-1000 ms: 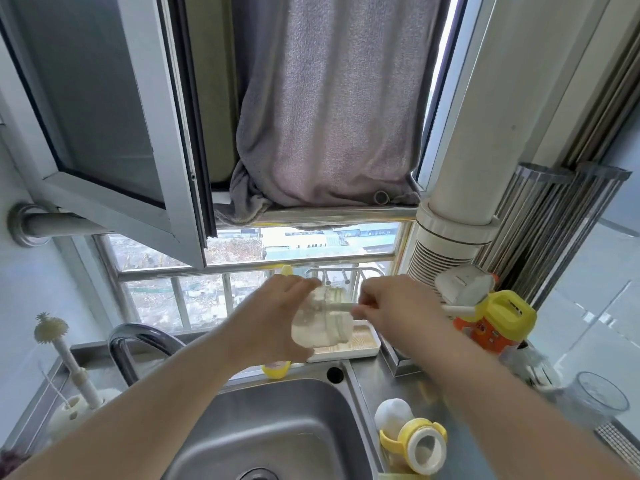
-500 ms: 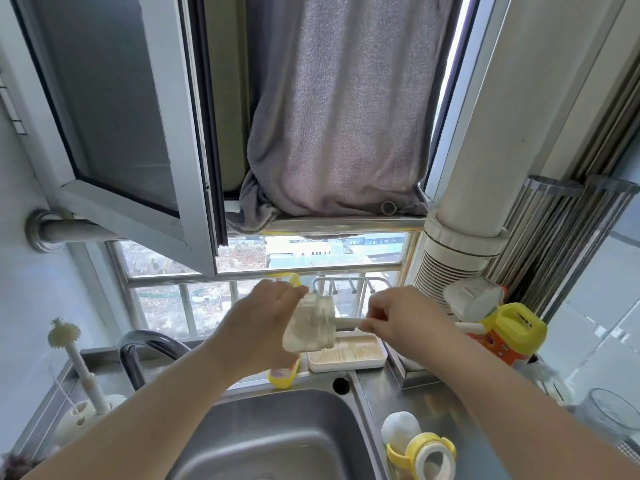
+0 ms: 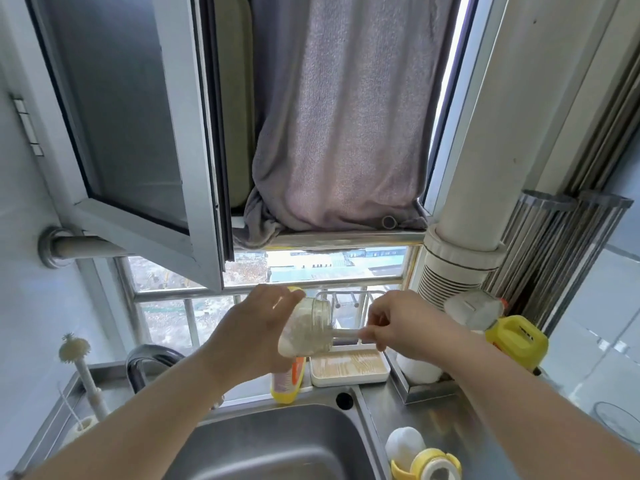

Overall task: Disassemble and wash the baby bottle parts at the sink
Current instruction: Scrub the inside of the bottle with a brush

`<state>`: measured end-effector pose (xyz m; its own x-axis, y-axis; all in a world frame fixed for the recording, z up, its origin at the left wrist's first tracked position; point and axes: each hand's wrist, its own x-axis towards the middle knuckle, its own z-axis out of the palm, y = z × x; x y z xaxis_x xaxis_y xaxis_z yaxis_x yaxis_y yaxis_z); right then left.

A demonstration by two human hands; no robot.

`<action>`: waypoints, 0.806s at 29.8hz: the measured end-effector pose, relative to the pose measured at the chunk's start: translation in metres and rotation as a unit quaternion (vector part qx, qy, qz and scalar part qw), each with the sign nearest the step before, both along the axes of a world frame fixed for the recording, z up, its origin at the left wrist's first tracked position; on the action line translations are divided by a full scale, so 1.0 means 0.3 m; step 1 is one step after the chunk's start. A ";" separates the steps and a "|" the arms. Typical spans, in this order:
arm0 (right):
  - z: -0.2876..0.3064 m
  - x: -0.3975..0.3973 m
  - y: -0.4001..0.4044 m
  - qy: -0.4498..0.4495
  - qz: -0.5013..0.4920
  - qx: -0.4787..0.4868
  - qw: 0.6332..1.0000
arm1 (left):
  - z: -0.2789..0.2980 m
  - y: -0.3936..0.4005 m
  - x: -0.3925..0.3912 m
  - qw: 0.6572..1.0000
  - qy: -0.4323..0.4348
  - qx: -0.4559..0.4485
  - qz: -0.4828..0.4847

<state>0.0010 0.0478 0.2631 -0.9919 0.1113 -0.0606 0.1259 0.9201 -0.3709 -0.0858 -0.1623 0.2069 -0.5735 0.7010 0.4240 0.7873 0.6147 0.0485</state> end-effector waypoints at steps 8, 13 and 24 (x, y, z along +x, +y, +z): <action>0.022 0.001 -0.026 -0.018 0.014 0.038 0.999 | 0.001 0.008 0.012 1.000 0.009 -0.020 0.004; 0.016 0.011 -0.040 -0.032 0.012 0.010 0.999 | -0.007 0.012 0.008 1.000 -0.001 -0.004 -0.010; 0.030 0.015 -0.025 -0.017 0.002 -0.003 1.000 | 0.036 0.024 0.033 1.000 0.019 -0.007 -0.011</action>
<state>0.0056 0.0404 0.2720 -0.9898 0.1061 -0.0950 0.1342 0.9183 -0.3724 -0.0757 -0.1552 0.2176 -0.5421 0.7188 0.4352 0.8011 0.5984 0.0095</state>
